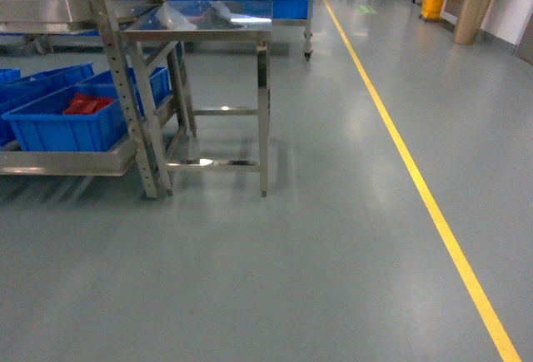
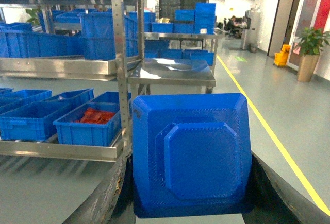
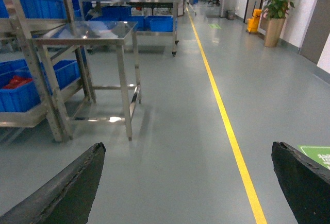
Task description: Pick blue part to blue bin on bottom shelf
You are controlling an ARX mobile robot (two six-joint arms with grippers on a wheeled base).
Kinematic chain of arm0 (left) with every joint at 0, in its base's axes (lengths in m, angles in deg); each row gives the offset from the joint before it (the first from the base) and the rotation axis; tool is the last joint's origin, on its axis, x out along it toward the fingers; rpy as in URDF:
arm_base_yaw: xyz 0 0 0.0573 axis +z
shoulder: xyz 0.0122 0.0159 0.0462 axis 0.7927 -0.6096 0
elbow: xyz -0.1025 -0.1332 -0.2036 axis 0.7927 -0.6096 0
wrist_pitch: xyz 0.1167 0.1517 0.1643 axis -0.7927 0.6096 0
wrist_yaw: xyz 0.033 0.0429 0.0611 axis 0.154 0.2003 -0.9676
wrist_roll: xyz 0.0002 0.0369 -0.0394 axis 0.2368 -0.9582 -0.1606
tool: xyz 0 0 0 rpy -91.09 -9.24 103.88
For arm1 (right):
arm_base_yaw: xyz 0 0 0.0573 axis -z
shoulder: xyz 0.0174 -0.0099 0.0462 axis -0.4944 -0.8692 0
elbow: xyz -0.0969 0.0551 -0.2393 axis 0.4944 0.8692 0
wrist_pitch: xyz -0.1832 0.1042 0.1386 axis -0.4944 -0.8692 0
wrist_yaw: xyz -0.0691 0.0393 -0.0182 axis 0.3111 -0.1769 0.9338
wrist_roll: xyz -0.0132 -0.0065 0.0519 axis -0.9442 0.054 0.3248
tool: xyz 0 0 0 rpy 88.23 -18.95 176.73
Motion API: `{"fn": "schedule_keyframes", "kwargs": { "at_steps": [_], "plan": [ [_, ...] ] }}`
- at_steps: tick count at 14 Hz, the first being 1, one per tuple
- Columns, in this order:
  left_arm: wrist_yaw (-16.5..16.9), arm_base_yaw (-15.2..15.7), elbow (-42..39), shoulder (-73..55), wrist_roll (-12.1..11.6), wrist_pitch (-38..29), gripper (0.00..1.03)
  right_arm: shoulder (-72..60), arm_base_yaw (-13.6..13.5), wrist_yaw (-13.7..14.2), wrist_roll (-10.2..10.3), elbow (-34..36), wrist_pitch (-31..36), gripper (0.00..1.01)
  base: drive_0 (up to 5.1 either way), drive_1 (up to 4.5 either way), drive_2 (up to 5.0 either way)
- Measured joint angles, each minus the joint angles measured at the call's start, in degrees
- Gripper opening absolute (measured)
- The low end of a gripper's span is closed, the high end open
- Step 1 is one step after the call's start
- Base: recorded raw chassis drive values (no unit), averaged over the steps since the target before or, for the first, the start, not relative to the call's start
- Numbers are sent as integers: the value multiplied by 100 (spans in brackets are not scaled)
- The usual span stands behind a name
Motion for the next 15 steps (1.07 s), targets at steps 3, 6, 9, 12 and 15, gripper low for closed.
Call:
{"fn": "schedule_keyframes", "kwargs": {
  "at_steps": [3, 6, 9, 12, 15],
  "plan": [
    [0, 0, 0, -4, 0, 2, 45, 0, 0, 0, 0, 0, 0, 98, 9, 418, -401],
    [0, 0, 0, 0, 0, 20, 45, 0, 0, 2, 0, 0, 31, 98, 7, 416, -402],
    [-2, 0, 0, 2, 0, 24, 45, 0, 0, 0, 0, 0, -4, 98, 0, 409, -409],
    [2, 0, 0, -2, 0, 24, 45, 0, 0, 0, 0, 0, 26, 98, -1, 408, -410],
    [13, -2, 0, 0, 0, 22, 45, 0, 0, 2, 0, 0, 11, 98, 3, 412, -406]
  ]
}}
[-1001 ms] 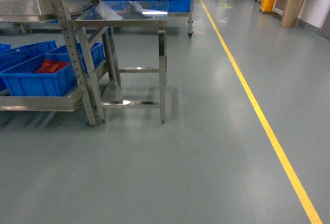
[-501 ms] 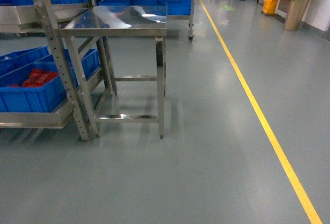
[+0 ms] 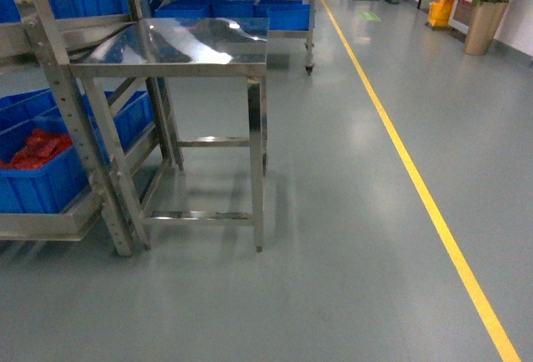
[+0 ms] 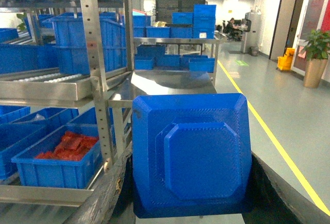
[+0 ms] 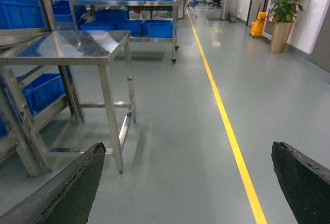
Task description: Pick blue part to blue bin on bottom shelf
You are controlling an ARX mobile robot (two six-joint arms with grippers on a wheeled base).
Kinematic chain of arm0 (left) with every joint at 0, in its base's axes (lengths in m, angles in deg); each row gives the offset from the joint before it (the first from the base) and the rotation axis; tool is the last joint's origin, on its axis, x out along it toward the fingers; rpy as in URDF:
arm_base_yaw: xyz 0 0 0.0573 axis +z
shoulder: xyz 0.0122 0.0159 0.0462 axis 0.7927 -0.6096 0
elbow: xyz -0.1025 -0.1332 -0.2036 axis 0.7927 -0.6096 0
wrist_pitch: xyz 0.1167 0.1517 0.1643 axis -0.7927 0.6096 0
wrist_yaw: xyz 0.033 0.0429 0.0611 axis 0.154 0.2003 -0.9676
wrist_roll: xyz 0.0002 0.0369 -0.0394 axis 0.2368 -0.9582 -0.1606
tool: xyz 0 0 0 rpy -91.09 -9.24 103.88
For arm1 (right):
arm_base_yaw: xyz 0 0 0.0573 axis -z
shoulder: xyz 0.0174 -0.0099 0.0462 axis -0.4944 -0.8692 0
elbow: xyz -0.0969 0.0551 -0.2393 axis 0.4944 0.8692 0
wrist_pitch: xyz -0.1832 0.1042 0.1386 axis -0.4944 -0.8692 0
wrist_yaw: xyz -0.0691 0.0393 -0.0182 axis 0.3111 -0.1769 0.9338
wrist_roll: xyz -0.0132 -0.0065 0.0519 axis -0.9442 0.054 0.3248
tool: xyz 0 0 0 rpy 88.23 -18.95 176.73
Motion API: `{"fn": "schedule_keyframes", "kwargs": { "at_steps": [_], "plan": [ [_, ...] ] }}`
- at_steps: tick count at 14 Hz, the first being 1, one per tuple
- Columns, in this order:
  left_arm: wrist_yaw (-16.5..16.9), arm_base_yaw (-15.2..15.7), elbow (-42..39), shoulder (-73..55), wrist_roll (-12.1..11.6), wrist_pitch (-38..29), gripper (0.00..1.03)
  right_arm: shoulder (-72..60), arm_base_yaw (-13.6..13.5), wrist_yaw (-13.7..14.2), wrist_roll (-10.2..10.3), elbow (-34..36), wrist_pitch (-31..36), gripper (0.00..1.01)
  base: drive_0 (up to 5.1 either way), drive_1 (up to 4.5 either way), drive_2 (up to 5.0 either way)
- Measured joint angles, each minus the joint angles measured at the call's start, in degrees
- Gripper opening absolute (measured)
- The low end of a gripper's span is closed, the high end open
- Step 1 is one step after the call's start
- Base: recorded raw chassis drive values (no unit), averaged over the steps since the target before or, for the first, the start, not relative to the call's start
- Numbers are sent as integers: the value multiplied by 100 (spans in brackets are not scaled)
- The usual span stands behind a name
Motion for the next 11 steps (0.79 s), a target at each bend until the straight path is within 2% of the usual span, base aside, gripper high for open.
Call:
{"fn": "schedule_keyframes", "kwargs": {
  "at_steps": [11],
  "plan": [
    [-9, 2, 0, 4, 0, -11, 45, 0, 0, 0, 0, 0, 15, 98, -7, 402, -417]
  ]
}}
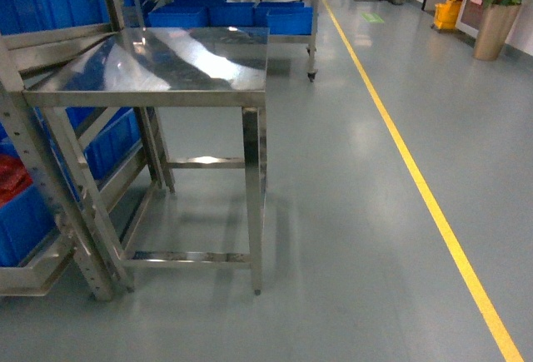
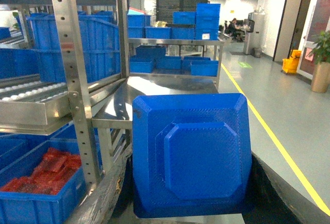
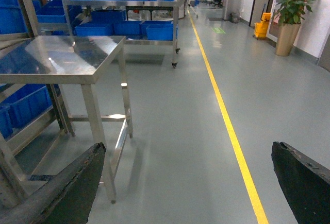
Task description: Pick blue part to blue bin on bottom shelf
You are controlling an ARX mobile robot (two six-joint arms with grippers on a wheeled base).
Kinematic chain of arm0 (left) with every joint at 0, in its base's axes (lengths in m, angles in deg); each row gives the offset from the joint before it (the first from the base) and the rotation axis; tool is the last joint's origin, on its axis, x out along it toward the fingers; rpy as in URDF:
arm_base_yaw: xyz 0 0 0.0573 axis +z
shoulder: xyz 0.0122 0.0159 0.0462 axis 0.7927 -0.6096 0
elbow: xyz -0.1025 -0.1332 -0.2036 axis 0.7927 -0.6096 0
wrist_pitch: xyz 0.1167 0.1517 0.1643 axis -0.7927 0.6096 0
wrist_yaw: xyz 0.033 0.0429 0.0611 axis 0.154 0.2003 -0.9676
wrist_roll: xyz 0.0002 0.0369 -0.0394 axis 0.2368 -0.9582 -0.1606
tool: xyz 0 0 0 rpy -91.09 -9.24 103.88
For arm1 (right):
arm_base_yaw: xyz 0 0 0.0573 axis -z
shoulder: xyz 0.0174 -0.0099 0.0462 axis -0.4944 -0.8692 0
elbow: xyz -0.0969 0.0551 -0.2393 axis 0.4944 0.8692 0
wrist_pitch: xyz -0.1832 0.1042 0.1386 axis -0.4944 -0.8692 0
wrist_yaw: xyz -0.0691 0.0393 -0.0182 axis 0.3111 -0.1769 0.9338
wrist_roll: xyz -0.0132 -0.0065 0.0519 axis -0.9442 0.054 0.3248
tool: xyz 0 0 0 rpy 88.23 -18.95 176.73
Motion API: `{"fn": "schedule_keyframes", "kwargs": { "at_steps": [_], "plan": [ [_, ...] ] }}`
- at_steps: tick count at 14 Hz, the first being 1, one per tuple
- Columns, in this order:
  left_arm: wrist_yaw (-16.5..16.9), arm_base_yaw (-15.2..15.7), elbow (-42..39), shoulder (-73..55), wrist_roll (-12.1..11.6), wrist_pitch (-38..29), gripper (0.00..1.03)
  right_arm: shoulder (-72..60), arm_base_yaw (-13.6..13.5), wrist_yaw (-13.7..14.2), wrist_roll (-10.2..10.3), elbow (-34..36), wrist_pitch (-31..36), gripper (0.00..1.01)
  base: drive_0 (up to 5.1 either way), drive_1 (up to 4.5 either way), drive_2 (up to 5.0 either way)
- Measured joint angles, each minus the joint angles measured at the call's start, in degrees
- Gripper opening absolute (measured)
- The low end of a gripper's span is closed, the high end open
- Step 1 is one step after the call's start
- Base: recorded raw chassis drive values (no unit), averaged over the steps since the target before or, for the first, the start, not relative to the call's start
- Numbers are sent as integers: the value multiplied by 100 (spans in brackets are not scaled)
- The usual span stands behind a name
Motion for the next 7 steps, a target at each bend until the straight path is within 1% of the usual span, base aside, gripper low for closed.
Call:
{"fn": "schedule_keyframes", "kwargs": {
  "at_steps": [7],
  "plan": [
    [-9, 0, 0, -4, 0, 7, 45, 0, 0, -2, 0, 0, 9, 98, -9, 400, -419]
  ]
}}
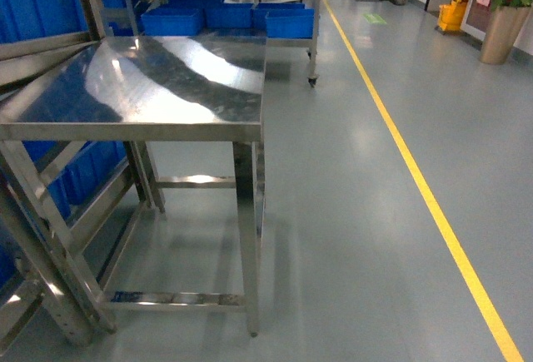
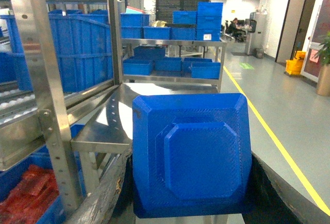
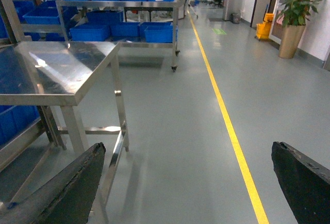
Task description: Pick blue part to blue bin on bottom shelf
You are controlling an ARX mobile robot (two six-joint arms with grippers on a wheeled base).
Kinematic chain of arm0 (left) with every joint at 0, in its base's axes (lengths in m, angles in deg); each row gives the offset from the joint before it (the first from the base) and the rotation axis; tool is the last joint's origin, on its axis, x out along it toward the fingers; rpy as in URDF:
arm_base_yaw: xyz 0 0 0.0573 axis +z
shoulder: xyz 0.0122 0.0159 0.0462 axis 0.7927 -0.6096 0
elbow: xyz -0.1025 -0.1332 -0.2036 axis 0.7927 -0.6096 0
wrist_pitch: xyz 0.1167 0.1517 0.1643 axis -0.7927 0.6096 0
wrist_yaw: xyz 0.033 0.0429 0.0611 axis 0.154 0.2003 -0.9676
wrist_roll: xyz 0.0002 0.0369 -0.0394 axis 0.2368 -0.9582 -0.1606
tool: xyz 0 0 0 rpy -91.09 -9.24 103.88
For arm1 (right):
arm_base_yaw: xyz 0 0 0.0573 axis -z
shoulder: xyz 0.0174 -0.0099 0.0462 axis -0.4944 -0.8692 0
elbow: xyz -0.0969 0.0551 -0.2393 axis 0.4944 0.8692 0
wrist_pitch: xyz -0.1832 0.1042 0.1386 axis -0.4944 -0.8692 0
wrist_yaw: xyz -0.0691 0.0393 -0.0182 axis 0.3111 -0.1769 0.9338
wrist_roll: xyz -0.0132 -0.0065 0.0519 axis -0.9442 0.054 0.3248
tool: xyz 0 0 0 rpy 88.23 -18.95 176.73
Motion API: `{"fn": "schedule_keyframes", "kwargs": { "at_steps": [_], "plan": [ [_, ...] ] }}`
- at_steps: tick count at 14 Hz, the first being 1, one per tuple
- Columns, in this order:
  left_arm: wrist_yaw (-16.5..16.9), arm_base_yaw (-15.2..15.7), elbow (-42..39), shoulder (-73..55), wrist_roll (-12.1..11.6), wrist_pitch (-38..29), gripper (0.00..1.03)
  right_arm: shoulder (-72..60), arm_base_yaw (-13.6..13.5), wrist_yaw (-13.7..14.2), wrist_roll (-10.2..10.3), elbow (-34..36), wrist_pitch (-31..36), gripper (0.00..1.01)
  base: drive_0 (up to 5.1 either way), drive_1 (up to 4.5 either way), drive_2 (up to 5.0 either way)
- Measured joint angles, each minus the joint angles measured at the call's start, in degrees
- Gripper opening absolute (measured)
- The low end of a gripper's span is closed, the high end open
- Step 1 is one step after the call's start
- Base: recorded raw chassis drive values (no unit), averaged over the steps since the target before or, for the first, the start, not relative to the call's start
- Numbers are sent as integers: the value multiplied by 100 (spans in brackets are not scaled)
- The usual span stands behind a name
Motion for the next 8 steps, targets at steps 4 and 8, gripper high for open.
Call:
{"fn": "schedule_keyframes", "kwargs": {
  "at_steps": [4, 8],
  "plan": [
    [2, -4, 0, 4, 0, 2, 45, -2, 0, 0, 0, 0, -22, 98, -1, 408, -410],
    [20, 4, 0, -4, 0, 7, 45, 0, 0, 9, 0, 0, -39, 98, -1, 408, -410]
  ]
}}
